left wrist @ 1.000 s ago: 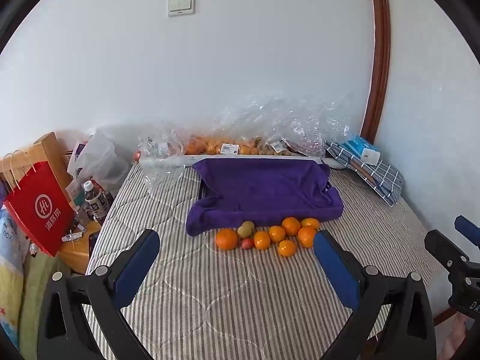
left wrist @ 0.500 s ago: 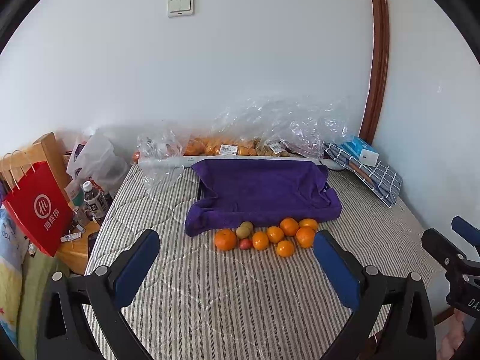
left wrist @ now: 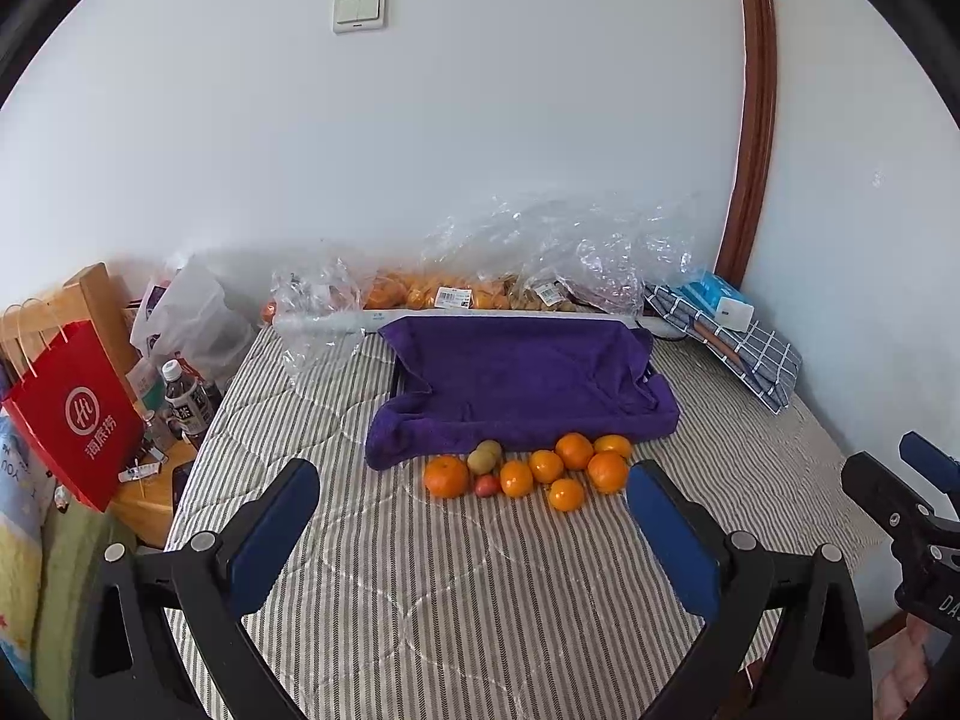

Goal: Organize fruits

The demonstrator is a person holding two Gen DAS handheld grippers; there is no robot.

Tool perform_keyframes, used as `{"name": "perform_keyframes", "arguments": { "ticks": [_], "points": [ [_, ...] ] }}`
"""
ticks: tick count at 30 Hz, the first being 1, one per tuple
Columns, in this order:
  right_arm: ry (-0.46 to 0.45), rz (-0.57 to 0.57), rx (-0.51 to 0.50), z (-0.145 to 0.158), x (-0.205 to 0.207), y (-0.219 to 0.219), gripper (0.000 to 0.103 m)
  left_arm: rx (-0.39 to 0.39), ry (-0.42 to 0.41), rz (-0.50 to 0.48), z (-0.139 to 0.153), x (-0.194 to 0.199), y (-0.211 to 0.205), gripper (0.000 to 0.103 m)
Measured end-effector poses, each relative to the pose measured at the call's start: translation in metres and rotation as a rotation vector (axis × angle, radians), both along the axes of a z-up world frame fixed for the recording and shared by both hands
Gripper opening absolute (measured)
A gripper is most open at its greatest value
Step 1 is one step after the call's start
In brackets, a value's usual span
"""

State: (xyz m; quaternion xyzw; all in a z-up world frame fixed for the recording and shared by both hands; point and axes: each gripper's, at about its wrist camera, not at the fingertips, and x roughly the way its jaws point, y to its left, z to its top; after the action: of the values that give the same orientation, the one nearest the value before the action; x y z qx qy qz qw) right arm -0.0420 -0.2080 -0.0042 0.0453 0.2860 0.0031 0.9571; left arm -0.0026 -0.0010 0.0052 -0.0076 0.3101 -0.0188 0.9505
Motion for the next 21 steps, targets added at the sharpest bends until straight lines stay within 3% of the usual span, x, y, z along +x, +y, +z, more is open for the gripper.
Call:
{"name": "perform_keyframes", "arguments": {
  "ticks": [21],
  "points": [
    [0.005,0.019,0.000,-0.0031,0.0024,0.0069,0.103,-0.012,-0.003,0.006,-0.0054,-0.0019,0.0054,0.103]
  ]
}}
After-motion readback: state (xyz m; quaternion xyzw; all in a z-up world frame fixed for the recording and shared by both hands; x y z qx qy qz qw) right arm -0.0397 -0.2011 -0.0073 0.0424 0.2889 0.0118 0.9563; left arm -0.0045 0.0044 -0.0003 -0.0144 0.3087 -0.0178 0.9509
